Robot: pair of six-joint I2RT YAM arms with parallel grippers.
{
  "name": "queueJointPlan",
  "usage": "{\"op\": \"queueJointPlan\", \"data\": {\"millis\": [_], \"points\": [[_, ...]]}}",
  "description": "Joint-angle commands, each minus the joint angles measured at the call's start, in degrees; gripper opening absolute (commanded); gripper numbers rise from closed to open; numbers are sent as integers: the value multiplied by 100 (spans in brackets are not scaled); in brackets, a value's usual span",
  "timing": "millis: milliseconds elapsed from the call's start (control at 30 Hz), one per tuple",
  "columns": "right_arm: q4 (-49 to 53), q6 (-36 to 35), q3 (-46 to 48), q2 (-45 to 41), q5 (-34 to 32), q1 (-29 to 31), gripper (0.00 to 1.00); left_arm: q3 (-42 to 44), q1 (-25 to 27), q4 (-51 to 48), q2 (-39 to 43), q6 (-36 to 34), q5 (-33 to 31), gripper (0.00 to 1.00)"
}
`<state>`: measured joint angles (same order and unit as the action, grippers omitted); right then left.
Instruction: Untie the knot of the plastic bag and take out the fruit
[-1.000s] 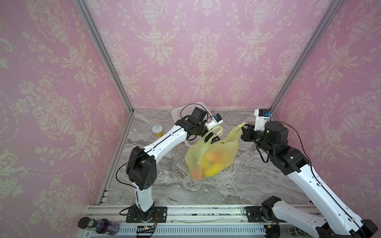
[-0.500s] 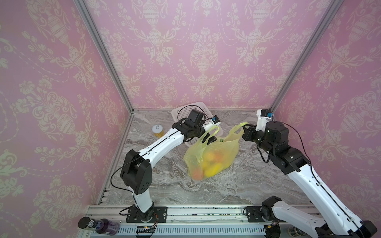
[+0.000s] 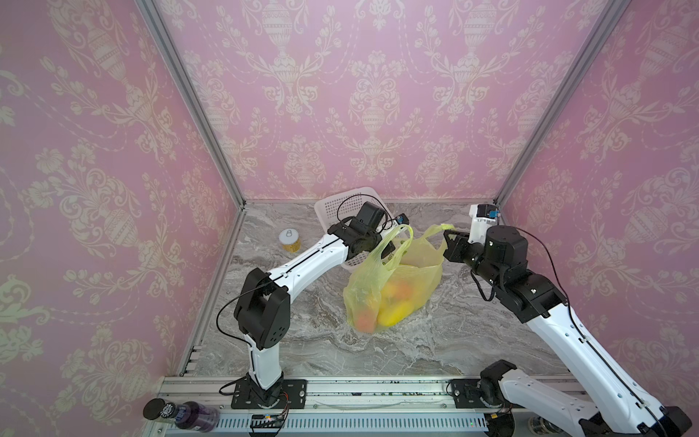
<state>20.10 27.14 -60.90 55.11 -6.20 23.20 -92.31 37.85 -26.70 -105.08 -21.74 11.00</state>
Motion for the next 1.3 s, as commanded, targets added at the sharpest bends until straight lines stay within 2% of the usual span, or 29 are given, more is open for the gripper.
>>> {"op": "queueJointPlan", "data": {"millis": [0, 167, 267, 467, 667, 767, 867, 933, 1033, 1133, 1267], "points": [[-102, 72, 121, -140, 38, -46, 0, 109, 1, 93, 585, 293, -613, 0], [-126, 63, 253, -163, 62, -46, 0, 575, 8, 21, 1297, 638, -796, 0], [-163, 55, 339, -197, 128, -52, 6, 823, 8, -130, 1747, 883, -969, 0], [-276, 58, 499, -321, 442, -52, 19, 907, 4, -710, 2505, 1420, -1802, 0], [-427, 130, 713, -397, 615, -48, 43, 1018, -4, -1045, 3333, 1887, -2623, 0], [-480, 188, 814, -374, 726, -52, 61, 926, -30, -1375, 3374, 2037, -3165, 0], [-612, 222, 941, -350, 950, -44, 76, 764, -31, -1746, 3254, 2205, -4112, 0], [-694, 215, 999, -305, 1105, -38, 84, 685, -74, -1839, 3263, 2243, -4279, 0], [-787, 230, 1031, -197, 1230, -36, 88, 542, -87, -1913, 3386, 2323, -4256, 0], [-1013, 315, 1063, 95, 1334, -7, 91, 331, -89, -2110, 3489, 2409, -4568, 0], [-1391, 359, 843, 914, 1125, 405, 95, 453, -84, -2117, 3616, 2432, -4429, 0]]}}
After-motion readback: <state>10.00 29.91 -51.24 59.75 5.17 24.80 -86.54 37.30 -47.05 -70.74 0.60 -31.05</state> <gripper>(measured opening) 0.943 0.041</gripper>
